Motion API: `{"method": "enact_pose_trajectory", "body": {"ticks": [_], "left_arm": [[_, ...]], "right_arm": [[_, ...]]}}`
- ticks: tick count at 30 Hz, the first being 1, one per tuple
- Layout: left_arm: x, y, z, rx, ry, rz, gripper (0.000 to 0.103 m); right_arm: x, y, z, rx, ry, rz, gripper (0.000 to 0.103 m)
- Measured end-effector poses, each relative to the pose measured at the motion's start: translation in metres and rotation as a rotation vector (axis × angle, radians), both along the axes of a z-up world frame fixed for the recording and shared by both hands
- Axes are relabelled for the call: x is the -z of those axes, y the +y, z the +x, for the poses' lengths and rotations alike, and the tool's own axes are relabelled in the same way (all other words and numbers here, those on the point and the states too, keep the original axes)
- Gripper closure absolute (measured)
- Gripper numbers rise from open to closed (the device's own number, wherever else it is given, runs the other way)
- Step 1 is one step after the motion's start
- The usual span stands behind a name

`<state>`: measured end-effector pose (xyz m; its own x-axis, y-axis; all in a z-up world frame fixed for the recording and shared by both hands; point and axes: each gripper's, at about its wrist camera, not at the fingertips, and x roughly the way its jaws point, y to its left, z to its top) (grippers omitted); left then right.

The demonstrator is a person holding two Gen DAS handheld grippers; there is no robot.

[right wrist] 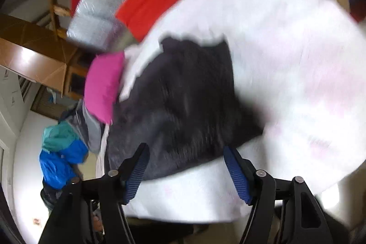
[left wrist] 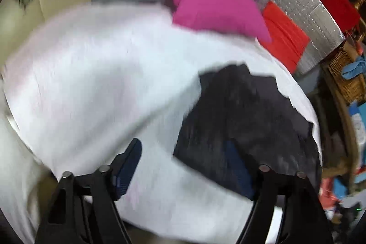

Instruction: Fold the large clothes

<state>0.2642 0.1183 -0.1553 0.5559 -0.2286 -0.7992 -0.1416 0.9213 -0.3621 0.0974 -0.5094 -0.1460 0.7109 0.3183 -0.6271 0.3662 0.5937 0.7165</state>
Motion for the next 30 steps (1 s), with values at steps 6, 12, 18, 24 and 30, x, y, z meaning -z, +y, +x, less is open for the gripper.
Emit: {"method": "enact_pose_trajectory", "body": {"ticks": [6,12,18,24,30], "left_arm": [[0.025,-0.03,0.085,0.044,0.142,-0.004,0.017],[0.063,-0.041,0.109,0.04,0.167,-0.105,0.018],[0.068,-0.059,0.125,0.084,0.139,-0.121,0.046],[0.071,-0.068,0.142,0.058,0.086,-0.051,0.047],[0.072,-0.06,0.139,0.021,0.125,-0.115,0.042]], "right_arm": [[0.031,-0.027,0.072,0.061,0.135,-0.091,0.017],[0.091,-0.025,0.115,-0.013,0.19,0.066,0.017],[0.076,-0.005,0.121,0.021,0.158,-0.089,0.071],[0.074,0.005,0.13,0.057,0.172,-0.23,0.073],[0.057,-0.003,0.114,0.171,0.177,-0.245,0.042]]}}
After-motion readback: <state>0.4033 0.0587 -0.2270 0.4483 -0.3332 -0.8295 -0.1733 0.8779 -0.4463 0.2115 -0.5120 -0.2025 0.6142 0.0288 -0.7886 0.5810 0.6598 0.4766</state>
